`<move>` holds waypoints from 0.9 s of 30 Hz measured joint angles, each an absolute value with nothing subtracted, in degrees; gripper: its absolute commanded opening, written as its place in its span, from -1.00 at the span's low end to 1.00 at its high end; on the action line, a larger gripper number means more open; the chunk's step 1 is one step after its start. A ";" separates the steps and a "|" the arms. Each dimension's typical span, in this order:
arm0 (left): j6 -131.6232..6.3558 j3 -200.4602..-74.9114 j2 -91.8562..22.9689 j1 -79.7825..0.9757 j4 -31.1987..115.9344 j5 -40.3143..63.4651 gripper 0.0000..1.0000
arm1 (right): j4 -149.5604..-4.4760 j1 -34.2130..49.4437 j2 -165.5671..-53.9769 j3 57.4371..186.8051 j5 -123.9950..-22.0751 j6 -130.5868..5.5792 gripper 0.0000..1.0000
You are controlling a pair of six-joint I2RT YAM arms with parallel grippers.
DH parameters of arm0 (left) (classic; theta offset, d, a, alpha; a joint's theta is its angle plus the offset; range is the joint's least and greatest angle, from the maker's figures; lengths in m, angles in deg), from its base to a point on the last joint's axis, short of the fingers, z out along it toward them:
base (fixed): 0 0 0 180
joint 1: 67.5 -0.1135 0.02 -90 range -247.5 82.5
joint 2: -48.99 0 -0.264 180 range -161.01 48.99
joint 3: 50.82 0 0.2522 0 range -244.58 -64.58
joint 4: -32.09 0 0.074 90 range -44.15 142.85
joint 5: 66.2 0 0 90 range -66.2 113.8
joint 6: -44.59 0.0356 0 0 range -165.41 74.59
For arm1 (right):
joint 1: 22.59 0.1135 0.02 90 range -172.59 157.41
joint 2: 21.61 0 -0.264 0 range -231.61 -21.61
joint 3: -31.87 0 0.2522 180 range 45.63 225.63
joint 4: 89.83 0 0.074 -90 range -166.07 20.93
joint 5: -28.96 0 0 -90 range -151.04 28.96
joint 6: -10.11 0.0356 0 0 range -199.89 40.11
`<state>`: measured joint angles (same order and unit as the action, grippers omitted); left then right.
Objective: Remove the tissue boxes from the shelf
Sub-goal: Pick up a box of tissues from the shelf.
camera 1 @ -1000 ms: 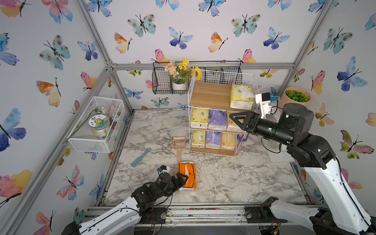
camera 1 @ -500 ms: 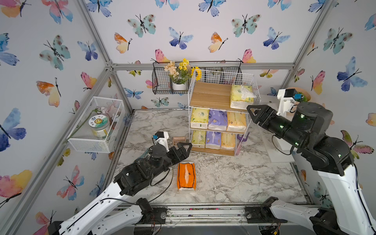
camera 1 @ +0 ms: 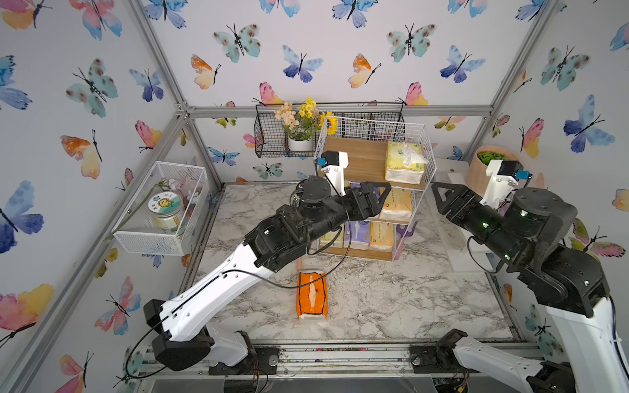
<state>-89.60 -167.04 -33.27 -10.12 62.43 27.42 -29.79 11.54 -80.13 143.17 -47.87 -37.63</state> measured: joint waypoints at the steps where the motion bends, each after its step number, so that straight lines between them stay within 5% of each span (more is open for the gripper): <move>1: -88.70 -169.33 -35.20 -10.14 62.03 27.86 0.57 | -29.79 11.54 -80.13 142.53 -47.65 -37.52 0.17; 20: -86.91 -186.44 -53.18 -15.12 65.44 31.36 0.30 | -30.27 11.54 -76.15 137.86 -46.42 -35.75 0.16; 27: -87.76 -187.89 -56.31 -15.87 66.62 30.11 0.00 | -30.33 11.54 -74.95 137.13 -45.99 -35.20 0.16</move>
